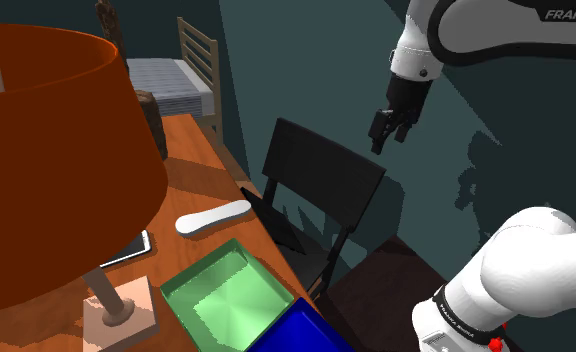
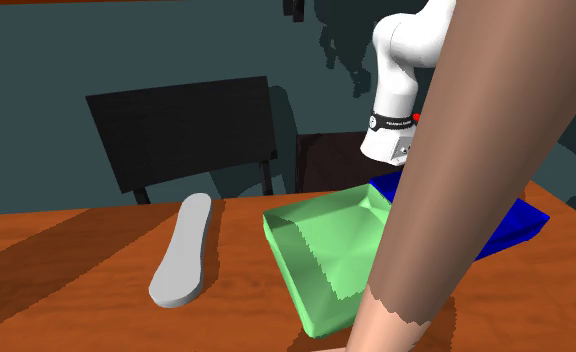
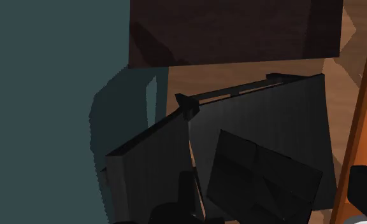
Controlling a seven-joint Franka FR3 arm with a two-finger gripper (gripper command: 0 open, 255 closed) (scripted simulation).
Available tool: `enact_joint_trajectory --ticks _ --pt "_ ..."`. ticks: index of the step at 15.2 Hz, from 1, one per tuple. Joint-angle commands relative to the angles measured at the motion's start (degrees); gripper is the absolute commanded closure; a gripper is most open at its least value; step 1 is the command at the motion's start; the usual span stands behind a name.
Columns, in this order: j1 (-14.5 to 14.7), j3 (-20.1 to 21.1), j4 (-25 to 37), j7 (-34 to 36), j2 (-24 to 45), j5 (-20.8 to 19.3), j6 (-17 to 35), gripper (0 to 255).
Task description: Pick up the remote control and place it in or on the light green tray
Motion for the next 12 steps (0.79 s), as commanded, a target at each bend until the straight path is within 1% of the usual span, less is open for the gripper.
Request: enact_joint_trajectory --ticks 1,7,12 --pt "0.0 0.0 0.0 0.0 0.0 0.0 0.0 0" --pt "3.2 -0.5 2.6 -8.3 12.2 -0.5 10.0 0" --pt "5.8 -0.3 6.5 -15.0 22.5 -0.5 16.7 0"
